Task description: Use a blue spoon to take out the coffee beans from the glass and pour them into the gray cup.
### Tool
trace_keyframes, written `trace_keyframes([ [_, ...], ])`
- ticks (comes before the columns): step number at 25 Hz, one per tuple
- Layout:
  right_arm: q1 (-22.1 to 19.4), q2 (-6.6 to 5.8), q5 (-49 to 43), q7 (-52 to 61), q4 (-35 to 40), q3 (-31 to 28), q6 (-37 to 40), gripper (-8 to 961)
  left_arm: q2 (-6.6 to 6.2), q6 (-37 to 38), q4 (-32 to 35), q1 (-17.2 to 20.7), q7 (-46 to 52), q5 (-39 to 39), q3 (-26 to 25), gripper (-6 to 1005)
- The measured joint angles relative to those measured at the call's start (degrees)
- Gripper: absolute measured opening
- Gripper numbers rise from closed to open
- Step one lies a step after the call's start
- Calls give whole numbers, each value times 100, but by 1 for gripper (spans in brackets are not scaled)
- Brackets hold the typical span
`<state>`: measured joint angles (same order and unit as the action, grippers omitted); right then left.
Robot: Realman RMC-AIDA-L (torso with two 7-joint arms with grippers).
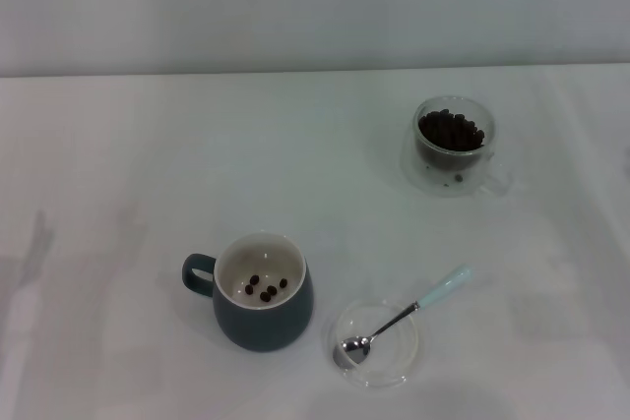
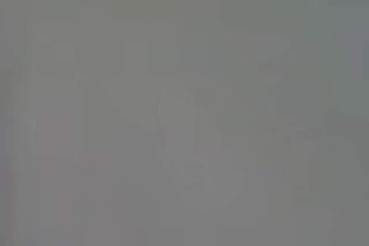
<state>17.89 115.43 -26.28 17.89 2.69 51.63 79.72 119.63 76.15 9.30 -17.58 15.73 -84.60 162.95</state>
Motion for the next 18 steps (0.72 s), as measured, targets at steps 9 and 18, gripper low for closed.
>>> trace_keyframes([
  [9, 52, 17, -39, 27, -316, 22, 150, 870, -13, -10, -2, 17, 0, 15, 0, 892],
  [18, 90, 40, -65, 33, -510, 33, 192, 870, -8, -45, 2, 129, 0, 23, 0, 892],
])
